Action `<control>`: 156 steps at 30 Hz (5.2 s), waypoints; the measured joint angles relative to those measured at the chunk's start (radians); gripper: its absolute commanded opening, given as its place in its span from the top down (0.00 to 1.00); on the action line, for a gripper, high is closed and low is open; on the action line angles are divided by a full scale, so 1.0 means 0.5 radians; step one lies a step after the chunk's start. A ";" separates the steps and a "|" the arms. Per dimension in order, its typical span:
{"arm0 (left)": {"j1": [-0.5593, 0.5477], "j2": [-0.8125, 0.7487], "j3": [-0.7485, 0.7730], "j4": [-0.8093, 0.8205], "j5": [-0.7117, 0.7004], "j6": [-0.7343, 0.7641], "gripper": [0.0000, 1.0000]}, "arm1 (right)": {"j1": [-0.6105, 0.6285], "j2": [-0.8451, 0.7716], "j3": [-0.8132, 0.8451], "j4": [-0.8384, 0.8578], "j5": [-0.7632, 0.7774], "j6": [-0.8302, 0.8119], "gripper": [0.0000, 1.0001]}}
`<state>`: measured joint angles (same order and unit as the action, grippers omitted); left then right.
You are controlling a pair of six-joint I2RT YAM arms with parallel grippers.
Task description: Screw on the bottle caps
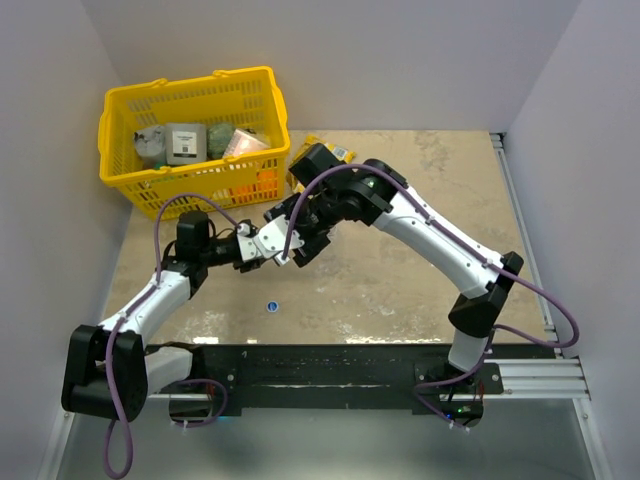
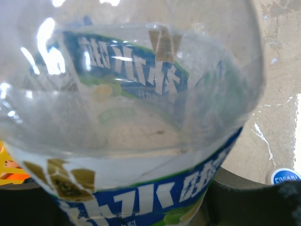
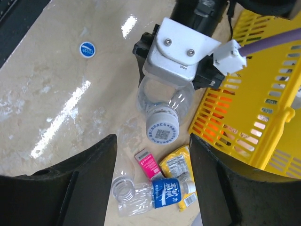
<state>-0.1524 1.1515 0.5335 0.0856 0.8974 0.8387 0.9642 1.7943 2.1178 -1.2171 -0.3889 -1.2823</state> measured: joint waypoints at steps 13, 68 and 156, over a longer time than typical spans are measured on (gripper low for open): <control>-0.001 -0.054 0.007 -0.139 0.041 0.096 1.00 | 0.048 0.024 -0.025 -0.040 0.000 -0.260 0.48; -0.074 -0.107 -0.271 0.657 -0.803 -0.773 1.00 | -0.330 0.562 0.608 0.234 -0.211 2.019 0.36; -0.099 -0.277 -0.536 1.160 -1.526 0.056 1.00 | -0.237 0.607 0.489 0.253 -0.096 2.116 0.27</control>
<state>-0.2020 1.0130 0.2653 0.6655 0.1345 0.8665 0.8455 2.0979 2.3623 -1.0908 -0.4370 -0.2241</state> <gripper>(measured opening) 0.627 0.704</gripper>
